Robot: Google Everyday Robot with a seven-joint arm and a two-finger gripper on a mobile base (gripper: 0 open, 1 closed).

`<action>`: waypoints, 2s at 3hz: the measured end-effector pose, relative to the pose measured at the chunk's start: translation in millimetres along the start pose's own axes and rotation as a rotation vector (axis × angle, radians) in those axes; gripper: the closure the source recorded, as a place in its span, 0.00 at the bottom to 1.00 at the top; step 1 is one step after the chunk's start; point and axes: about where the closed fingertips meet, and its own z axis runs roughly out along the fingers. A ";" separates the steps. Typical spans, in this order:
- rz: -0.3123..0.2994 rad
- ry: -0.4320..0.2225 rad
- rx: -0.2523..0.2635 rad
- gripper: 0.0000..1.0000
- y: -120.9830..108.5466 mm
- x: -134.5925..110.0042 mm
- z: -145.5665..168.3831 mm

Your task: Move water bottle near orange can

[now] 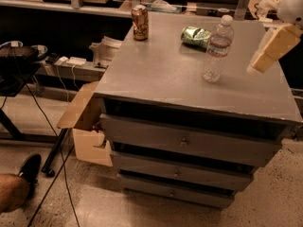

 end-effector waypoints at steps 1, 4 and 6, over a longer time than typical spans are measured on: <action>0.057 -0.148 0.055 0.00 -37.6 -3.9 0.8; 0.211 -0.513 0.100 0.00 -79.0 -40.1 66.5; 0.302 -0.585 0.038 0.18 -74.4 -35.2 104.5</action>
Offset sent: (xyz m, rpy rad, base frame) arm 0.1086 0.0081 0.0367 0.5679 -0.2643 0.0043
